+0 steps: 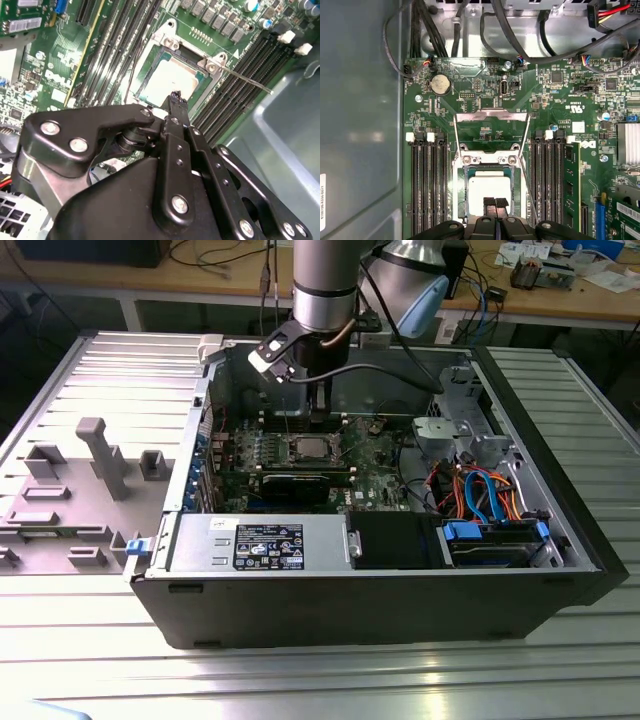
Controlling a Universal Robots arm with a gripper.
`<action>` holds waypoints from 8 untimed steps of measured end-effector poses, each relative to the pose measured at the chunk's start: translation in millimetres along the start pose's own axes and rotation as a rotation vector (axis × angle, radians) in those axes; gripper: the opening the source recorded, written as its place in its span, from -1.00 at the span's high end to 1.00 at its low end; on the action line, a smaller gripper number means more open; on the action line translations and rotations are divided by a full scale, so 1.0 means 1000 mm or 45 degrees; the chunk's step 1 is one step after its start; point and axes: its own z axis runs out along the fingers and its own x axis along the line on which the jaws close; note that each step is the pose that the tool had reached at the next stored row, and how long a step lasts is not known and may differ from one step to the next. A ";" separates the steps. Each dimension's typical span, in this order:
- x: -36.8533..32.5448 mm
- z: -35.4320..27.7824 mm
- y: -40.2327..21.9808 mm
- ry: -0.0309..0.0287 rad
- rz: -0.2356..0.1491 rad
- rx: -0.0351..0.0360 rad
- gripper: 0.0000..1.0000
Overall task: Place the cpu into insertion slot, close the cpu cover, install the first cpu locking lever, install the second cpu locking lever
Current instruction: 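Close the cpu cover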
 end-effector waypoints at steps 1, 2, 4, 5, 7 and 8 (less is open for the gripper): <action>0.0000 0.0000 0.0000 0.0000 0.000 -0.0001 0.79; 0.0000 0.0000 0.0000 0.0001 0.000 -0.0001 0.79; 0.0000 -0.0001 0.0000 -0.0002 0.000 0.0000 0.79; 0.0000 -0.0001 0.0000 -0.0001 0.000 0.0000 0.79; 0.0000 -0.0002 0.0000 -0.0002 0.000 0.0001 0.79; 0.0000 -0.0002 0.0011 -0.0004 0.000 0.0002 0.79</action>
